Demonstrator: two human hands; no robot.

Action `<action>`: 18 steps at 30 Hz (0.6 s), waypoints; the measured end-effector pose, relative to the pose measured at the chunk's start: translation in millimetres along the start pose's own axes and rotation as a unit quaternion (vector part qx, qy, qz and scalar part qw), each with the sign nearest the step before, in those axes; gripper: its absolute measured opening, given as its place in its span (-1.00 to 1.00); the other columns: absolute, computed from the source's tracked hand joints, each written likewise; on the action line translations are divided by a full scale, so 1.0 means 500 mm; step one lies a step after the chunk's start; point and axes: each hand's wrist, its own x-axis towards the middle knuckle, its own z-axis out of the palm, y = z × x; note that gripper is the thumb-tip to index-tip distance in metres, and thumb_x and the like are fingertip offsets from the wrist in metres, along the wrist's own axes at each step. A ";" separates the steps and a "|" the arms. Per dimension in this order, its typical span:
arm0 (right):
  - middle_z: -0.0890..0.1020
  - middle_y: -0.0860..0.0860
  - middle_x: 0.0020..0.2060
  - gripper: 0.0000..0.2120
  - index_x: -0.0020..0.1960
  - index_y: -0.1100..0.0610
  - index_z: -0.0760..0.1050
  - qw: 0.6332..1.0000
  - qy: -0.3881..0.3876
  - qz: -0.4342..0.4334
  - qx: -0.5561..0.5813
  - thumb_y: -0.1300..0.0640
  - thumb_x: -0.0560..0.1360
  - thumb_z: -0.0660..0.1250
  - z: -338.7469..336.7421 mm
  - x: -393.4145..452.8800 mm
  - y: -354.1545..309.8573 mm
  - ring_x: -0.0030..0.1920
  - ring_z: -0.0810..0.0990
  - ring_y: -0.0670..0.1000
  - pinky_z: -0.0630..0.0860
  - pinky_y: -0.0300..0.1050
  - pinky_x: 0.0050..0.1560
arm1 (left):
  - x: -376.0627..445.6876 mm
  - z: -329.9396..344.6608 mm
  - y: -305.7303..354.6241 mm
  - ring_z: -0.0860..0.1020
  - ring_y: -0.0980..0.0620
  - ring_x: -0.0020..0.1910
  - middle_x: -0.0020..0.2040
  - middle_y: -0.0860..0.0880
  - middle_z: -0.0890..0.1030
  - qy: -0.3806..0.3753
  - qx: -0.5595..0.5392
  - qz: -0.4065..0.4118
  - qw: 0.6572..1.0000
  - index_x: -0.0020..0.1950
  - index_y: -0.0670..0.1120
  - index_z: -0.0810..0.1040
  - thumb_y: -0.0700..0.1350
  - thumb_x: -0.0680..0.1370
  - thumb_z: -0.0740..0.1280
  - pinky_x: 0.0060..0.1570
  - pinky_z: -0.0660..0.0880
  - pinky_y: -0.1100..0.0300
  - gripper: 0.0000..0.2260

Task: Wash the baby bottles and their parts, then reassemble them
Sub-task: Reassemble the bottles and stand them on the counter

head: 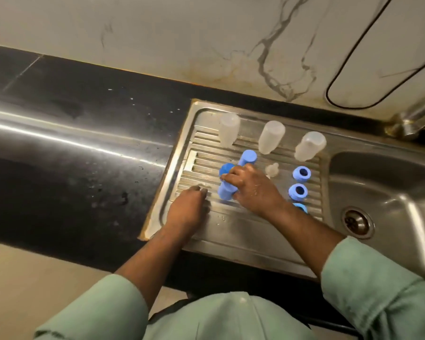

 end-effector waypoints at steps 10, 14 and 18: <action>0.50 0.07 0.28 -0.48 0.45 0.07 0.36 0.997 -0.017 0.074 -0.022 0.19 0.50 0.33 0.043 0.016 -0.037 0.21 0.44 0.15 0.43 0.08 0.18 | 0.001 -0.028 0.009 0.48 -0.07 0.38 0.42 -0.11 0.51 0.074 -0.120 -0.011 0.990 0.48 -0.12 0.45 -0.33 0.58 0.27 0.36 0.37 0.11 -0.55; 0.61 0.12 0.14 -0.57 0.30 0.13 0.53 0.990 0.079 0.113 0.026 0.25 0.43 0.43 0.008 -0.039 -0.017 0.10 0.52 0.18 0.48 0.08 0.11 | 0.002 -0.063 0.072 0.53 -0.15 0.29 0.32 -0.17 0.58 0.155 -0.138 0.062 0.976 0.40 -0.19 0.53 -0.38 0.52 0.31 0.28 0.43 0.06 -0.56; 0.64 0.07 -0.17 -0.95 -0.11 0.18 0.64 0.963 0.170 0.196 0.073 0.23 0.44 0.41 -0.041 -0.130 0.056 -0.13 0.56 0.11 0.48 -0.02 -0.09 | 0.009 -0.064 0.182 0.63 -0.25 0.00 0.05 -0.24 0.68 0.229 -0.132 0.219 0.939 0.18 -0.29 0.65 -0.43 0.48 0.39 -0.02 0.58 -0.03 -0.71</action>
